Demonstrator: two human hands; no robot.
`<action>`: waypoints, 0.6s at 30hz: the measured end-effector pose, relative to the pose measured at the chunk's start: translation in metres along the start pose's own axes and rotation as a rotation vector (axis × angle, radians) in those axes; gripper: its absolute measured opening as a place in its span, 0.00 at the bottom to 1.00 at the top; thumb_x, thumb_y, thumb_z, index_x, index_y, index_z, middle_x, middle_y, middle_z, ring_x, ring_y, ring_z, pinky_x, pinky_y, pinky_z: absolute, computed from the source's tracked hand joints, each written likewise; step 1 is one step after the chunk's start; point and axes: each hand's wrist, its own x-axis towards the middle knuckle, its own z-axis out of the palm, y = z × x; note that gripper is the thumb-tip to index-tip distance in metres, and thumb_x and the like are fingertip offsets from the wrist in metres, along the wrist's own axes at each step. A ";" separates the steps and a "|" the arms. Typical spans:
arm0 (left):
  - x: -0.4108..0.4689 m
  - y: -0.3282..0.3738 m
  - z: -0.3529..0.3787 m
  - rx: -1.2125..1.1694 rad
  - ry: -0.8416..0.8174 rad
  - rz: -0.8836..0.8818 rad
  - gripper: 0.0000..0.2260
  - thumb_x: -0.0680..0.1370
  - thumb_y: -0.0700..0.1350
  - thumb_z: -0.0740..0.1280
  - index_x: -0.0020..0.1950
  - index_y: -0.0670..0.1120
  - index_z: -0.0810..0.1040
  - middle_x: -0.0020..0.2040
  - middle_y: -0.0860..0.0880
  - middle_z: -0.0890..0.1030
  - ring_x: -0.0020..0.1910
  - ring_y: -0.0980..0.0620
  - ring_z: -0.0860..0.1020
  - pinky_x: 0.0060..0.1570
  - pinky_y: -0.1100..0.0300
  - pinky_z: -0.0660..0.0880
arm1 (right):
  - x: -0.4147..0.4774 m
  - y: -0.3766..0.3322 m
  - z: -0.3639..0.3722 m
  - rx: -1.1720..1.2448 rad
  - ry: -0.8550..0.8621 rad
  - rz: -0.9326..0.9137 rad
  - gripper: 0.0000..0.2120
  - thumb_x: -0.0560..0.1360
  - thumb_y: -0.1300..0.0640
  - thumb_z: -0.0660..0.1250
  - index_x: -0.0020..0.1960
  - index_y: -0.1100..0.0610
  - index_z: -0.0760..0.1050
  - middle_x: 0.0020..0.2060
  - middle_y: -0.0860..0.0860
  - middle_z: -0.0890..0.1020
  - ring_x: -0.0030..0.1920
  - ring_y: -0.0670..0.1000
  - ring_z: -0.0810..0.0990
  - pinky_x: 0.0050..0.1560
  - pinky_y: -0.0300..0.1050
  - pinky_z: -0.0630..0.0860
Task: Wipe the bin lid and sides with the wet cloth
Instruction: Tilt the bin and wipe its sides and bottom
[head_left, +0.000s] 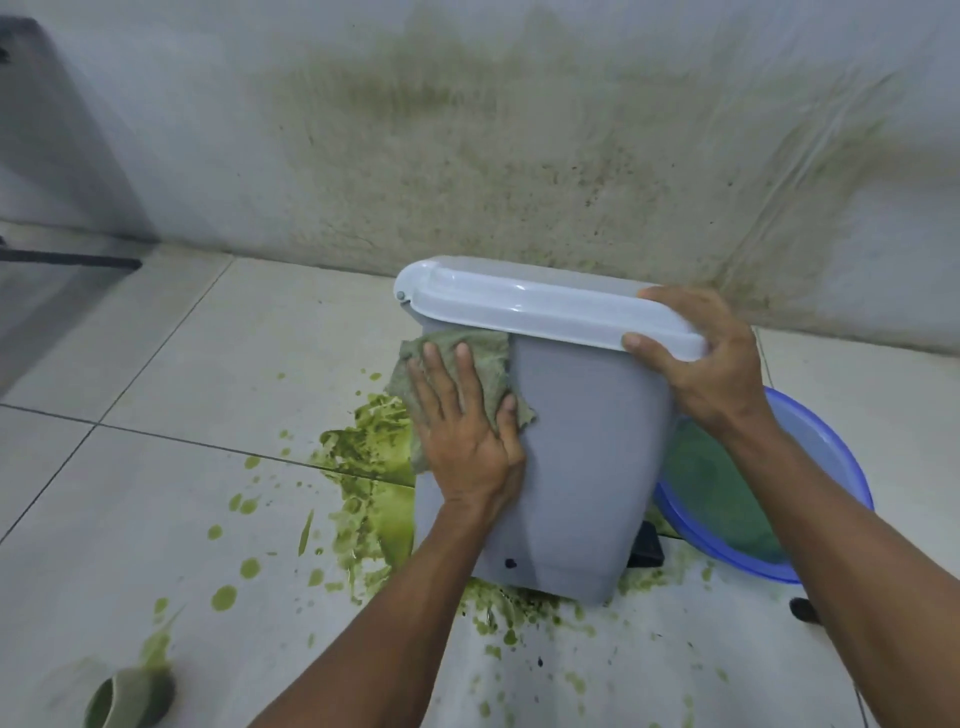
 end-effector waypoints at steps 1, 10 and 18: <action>0.001 0.008 0.001 0.011 -0.008 -0.027 0.30 0.85 0.56 0.53 0.82 0.42 0.51 0.82 0.39 0.51 0.82 0.34 0.48 0.74 0.30 0.54 | 0.000 0.000 0.001 0.002 0.001 0.005 0.21 0.69 0.43 0.75 0.59 0.50 0.82 0.58 0.47 0.81 0.61 0.46 0.78 0.66 0.43 0.72; -0.017 0.070 0.034 0.059 -0.130 0.369 0.31 0.83 0.56 0.56 0.82 0.45 0.52 0.82 0.42 0.51 0.82 0.38 0.47 0.79 0.40 0.44 | 0.006 0.006 0.004 0.013 0.016 0.024 0.22 0.68 0.43 0.76 0.59 0.50 0.82 0.57 0.49 0.81 0.60 0.50 0.79 0.64 0.48 0.74; -0.043 0.088 0.048 0.170 -0.347 1.017 0.27 0.77 0.48 0.70 0.75 0.42 0.72 0.74 0.43 0.74 0.77 0.44 0.67 0.80 0.42 0.43 | 0.005 0.006 -0.002 0.019 -0.028 0.035 0.16 0.74 0.47 0.71 0.61 0.49 0.81 0.58 0.49 0.80 0.61 0.50 0.78 0.64 0.45 0.72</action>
